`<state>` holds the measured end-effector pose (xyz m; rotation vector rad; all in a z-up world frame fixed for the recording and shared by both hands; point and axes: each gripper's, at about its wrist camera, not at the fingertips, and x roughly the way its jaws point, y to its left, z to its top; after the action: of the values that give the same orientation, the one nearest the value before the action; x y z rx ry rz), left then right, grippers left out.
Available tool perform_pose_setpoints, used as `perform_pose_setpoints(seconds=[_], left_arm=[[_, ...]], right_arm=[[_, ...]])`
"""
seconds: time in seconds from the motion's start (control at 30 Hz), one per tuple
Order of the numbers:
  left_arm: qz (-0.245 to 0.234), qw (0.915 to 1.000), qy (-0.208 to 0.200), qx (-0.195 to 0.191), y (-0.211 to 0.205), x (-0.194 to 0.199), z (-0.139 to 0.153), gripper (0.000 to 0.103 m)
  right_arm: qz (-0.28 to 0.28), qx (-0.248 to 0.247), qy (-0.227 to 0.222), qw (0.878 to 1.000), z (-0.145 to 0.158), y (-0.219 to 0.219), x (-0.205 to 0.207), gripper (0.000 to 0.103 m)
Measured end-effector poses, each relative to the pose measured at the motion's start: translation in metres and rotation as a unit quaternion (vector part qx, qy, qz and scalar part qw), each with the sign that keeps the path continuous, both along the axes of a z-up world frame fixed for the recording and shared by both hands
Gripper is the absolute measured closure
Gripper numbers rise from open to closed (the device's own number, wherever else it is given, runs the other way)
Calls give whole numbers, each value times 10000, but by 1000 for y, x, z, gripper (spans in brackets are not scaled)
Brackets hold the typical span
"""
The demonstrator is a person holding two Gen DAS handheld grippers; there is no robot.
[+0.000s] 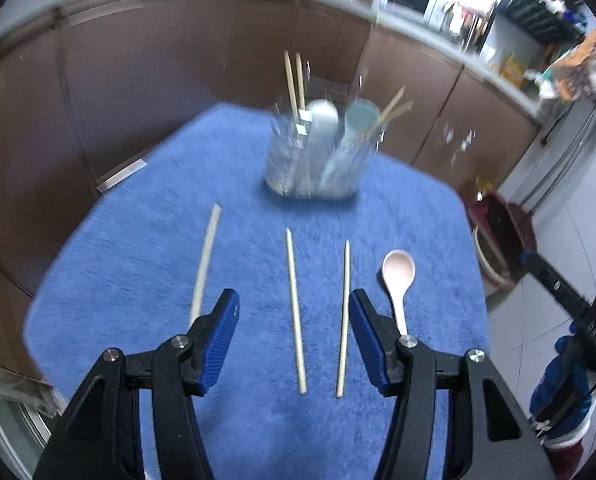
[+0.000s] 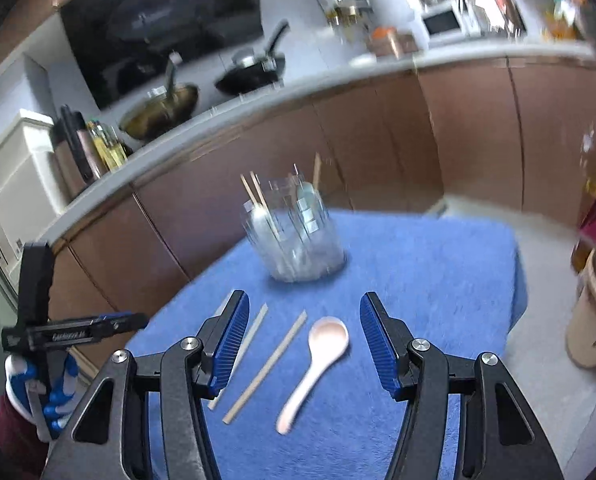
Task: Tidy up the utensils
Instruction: 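Close the left gripper on a wooden chopstick while the right gripper closes on the pink spoon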
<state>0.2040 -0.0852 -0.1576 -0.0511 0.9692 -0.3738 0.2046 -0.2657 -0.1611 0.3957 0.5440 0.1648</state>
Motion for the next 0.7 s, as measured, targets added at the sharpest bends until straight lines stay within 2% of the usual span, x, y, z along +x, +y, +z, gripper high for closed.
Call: perform_pose_setpoints(seconds=[0.23, 0.47, 0.63, 0.7], left_arm=[[112, 9957, 869, 300, -48, 74, -54, 49], [283, 9898, 1245, 631, -61, 111, -85, 50], [263, 9871, 1373, 779, -69, 124, -98, 66], [254, 9864, 1406, 817, -73, 128, -101, 77]], right_arm=[[605, 257, 712, 9953, -61, -15, 52, 55], [1330, 536, 1225, 9821, -106, -18, 101, 61], [1643, 701, 1398, 9739, -122, -18, 121, 66], [1749, 712, 1438, 9714, -125, -15, 128, 67]])
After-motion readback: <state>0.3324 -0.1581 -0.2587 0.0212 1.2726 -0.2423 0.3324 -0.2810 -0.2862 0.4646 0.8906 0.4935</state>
